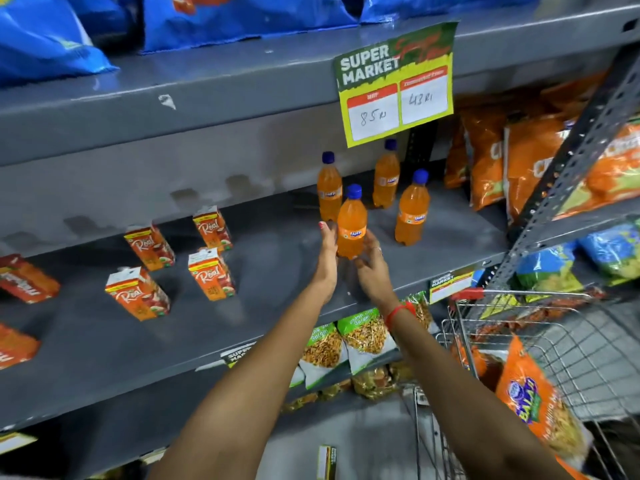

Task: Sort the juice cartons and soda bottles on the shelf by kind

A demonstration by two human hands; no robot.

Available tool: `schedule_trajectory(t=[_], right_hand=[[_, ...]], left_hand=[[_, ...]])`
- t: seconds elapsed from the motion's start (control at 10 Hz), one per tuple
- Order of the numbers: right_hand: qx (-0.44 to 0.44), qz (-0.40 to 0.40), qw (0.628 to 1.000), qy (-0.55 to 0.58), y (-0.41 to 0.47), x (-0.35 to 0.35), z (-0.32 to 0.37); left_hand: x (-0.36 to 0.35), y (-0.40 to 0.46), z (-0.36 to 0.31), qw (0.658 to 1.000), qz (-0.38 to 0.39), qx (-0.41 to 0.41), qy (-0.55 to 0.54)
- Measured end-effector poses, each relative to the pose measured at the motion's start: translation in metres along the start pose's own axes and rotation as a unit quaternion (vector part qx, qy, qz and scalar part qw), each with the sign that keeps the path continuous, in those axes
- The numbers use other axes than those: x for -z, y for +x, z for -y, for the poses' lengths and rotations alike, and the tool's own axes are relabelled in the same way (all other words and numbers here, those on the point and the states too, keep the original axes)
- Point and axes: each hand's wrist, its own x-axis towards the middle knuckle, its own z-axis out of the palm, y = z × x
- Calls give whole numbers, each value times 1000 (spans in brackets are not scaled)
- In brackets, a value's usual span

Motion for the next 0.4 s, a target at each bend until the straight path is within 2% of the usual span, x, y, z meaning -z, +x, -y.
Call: schedule_trajectory(t=[0.3,0.4], right_hand=[[-40,5,999,-6,8,3,-2],[-48,-54,997,-40,1,4,-2]], left_hand=[[4,3,10,999,-10,19,33],[15,-1,11,992,-66,29,108]])
